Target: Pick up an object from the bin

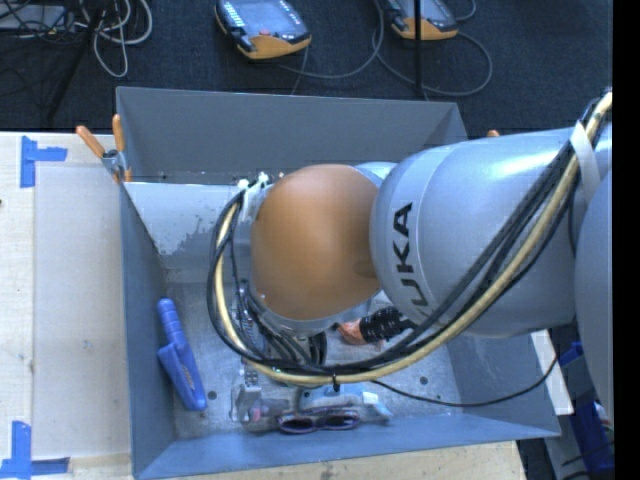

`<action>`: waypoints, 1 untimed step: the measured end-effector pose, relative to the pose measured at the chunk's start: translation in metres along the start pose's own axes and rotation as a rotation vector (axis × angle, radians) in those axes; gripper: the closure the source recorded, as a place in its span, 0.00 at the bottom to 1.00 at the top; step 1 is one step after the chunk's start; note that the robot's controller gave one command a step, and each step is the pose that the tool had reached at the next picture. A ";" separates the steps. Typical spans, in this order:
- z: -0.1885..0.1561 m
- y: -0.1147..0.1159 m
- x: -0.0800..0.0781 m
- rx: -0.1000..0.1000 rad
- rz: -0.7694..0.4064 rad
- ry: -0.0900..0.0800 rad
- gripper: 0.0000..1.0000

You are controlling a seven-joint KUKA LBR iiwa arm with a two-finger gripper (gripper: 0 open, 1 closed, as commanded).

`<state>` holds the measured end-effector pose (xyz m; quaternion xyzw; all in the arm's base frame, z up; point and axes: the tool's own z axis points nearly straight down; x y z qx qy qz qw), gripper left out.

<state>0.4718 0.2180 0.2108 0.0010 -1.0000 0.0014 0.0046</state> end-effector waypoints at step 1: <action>-0.003 -0.001 -0.002 -0.002 0.004 -0.007 0.00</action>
Offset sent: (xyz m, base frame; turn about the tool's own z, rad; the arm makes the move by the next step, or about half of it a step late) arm 0.0194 -0.0061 -0.1206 -0.2471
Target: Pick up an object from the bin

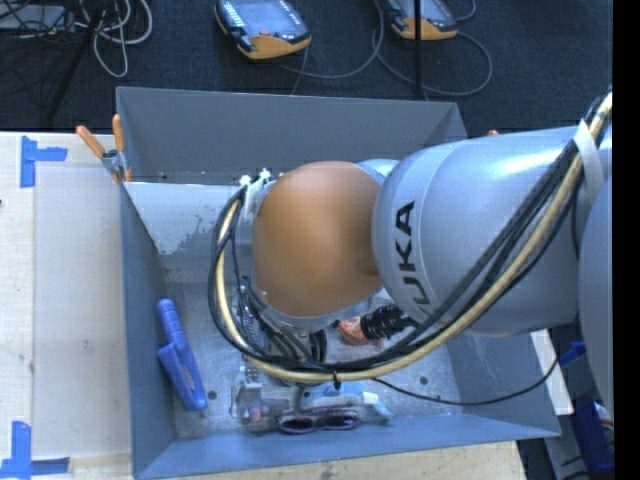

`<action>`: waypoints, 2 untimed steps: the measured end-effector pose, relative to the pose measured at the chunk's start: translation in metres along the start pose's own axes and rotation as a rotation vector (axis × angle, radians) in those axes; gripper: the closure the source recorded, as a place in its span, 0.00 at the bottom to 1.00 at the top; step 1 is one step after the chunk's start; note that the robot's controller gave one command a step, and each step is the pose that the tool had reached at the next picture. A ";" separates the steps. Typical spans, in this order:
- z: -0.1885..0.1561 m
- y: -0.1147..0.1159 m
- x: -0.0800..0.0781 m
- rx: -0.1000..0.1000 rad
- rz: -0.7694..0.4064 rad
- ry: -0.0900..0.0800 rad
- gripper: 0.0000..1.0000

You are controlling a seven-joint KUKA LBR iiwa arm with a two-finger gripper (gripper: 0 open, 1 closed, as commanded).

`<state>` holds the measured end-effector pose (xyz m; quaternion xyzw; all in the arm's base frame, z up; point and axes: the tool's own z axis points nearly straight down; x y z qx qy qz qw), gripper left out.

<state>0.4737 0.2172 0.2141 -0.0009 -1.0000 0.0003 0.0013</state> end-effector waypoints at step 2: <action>0.101 0.004 -0.002 -0.001 -0.049 -0.004 0.00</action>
Offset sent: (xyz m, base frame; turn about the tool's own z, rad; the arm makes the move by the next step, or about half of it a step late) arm -0.0021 0.0060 -0.1152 -0.0344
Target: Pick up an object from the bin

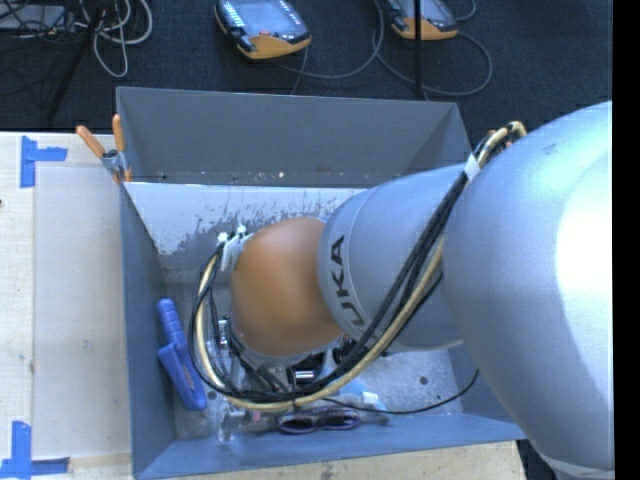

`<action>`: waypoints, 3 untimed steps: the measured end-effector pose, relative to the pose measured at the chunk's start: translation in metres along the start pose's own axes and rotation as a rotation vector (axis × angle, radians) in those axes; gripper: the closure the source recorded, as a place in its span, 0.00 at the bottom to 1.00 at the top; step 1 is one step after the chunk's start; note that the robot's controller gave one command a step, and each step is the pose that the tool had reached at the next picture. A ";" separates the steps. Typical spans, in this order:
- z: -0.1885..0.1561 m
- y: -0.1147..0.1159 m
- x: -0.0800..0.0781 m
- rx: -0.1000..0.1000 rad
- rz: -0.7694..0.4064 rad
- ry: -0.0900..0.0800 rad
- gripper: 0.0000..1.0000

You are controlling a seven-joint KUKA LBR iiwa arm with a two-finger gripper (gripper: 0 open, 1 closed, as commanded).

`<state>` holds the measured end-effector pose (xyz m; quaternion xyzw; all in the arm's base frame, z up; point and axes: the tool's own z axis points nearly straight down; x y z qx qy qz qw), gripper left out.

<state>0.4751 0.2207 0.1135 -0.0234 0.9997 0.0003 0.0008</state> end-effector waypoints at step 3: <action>-0.012 -0.078 0.001 0.000 -0.418 0.005 0.00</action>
Offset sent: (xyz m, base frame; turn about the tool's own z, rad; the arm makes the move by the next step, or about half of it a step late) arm 0.0000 0.0000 0.0000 0.0000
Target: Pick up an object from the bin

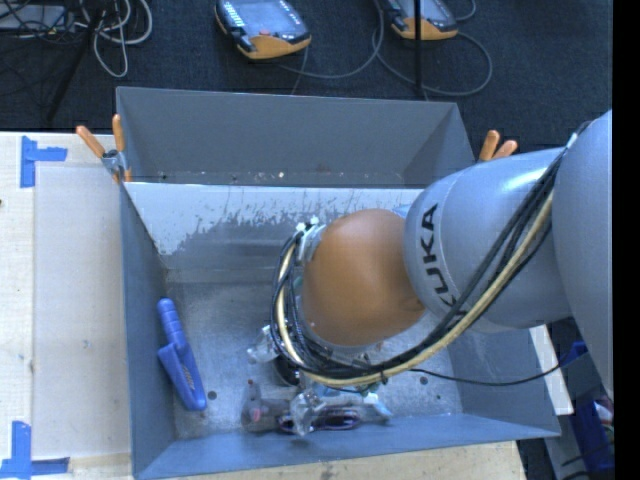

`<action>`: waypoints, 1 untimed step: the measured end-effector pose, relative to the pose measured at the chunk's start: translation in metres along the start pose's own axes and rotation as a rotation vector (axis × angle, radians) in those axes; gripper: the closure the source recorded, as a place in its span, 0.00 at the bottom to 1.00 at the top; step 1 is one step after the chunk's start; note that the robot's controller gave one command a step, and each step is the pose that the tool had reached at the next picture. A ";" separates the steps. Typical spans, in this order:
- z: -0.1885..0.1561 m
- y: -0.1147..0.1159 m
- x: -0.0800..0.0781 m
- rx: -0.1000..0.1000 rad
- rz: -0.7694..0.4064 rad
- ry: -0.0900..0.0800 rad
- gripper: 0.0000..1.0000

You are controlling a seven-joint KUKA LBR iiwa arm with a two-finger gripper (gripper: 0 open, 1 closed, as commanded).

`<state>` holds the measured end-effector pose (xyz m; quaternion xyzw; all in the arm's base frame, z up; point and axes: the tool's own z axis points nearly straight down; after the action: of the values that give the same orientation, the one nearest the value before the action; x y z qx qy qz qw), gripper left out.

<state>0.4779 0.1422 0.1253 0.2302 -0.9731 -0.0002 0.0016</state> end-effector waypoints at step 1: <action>0.015 -0.009 0.001 0.001 -0.181 -0.004 0.00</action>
Offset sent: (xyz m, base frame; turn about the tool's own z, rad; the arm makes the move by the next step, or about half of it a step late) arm 0.0043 -0.0350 -0.0553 -0.7783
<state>0.4813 0.1338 0.1104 0.3174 -0.9483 -0.0005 -0.0006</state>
